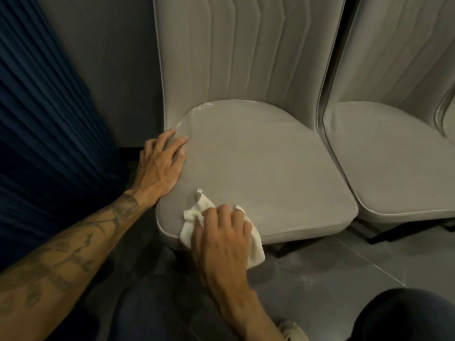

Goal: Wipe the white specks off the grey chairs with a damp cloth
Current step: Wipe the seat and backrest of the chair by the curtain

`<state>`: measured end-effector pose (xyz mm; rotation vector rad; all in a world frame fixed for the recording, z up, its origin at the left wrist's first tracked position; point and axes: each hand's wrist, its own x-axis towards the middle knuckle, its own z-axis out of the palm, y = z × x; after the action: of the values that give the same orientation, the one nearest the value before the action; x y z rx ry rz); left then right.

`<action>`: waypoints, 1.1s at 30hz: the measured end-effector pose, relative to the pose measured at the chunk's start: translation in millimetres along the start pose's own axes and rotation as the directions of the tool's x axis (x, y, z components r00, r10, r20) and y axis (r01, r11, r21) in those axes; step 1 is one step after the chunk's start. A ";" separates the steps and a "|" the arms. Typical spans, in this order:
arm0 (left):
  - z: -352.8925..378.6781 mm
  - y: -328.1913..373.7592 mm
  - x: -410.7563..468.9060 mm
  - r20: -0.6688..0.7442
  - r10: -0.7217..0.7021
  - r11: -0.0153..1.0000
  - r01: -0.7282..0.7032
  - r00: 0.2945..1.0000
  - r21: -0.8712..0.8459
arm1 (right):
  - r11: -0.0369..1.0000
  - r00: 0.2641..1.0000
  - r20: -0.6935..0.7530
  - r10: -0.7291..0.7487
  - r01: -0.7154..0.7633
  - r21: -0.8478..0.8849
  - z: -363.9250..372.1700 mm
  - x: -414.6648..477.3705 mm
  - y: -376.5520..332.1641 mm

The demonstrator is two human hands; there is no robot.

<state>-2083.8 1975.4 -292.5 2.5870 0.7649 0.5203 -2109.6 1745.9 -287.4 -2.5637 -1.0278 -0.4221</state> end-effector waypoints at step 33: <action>-8.1 28.1 6.3 0.040 -0.061 0.983 0.053 0.997 0.178 | 0.966 0.957 0.139 0.254 -0.244 -0.086 28.9 236.2 149.8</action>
<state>-2070.4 1959.3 -271.0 2.7188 0.9042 0.3903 -1835.9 1799.1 -250.9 -2.7752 -0.7325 -0.2037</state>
